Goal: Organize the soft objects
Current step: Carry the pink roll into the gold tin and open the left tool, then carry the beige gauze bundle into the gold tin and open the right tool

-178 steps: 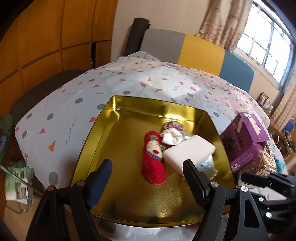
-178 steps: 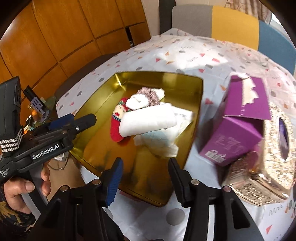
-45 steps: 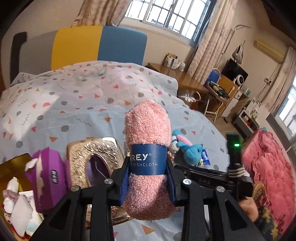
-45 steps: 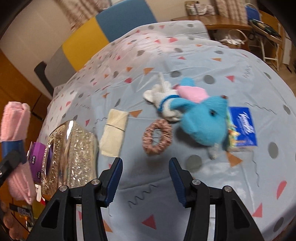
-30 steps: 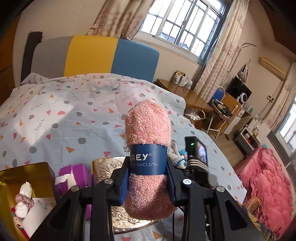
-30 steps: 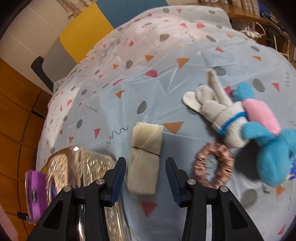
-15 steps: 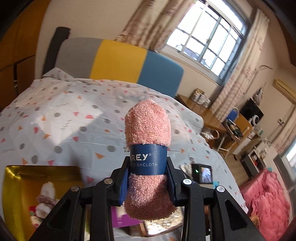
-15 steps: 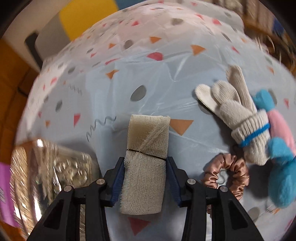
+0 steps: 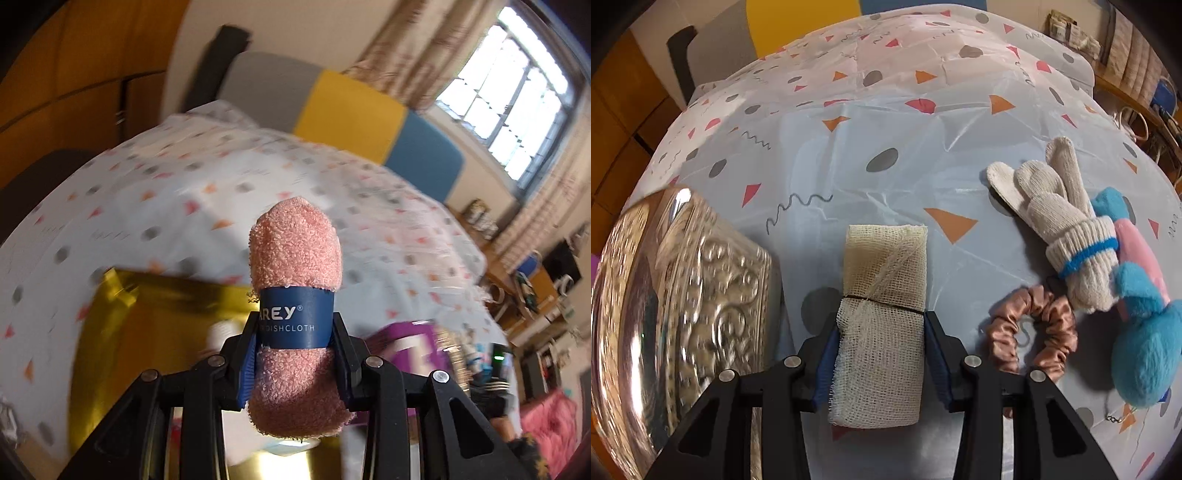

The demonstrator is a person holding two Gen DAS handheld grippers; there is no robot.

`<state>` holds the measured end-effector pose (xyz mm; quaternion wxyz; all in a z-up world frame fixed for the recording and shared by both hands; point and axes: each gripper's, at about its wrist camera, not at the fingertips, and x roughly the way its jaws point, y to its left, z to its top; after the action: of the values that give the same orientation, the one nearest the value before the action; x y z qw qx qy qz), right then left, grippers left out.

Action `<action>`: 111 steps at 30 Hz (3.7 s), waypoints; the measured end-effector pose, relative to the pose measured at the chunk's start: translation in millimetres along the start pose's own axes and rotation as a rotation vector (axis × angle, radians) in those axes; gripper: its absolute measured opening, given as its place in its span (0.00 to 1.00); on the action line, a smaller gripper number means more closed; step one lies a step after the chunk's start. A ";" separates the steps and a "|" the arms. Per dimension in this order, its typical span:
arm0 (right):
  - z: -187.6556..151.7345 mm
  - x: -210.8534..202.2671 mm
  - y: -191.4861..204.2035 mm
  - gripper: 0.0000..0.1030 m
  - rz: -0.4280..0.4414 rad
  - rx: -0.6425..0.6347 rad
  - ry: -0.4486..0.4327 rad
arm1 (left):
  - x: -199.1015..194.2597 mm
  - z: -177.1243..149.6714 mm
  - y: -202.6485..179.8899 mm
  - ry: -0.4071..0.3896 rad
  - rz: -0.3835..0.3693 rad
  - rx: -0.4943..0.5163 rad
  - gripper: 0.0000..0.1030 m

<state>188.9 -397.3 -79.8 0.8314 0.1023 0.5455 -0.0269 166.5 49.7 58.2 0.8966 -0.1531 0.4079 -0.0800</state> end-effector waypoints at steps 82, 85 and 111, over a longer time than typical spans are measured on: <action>-55.2 -15.9 18.4 0.44 -0.149 -0.117 -0.260 | -22.8 -118.0 5.3 0.008 0.145 0.166 0.66; -57.7 -17.5 18.1 0.43 -0.149 -0.107 -0.257 | -29.9 -122.1 -1.7 -0.006 0.131 0.196 0.66; -71.5 -50.2 -7.4 0.41 -0.160 0.124 -0.196 | -34.4 -147.8 -10.8 -0.009 0.121 0.255 0.87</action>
<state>103.0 -393.6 -62.5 0.8681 0.1065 0.4652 -0.1367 32.1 17.8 -5.5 0.9137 -0.0136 0.3988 -0.0763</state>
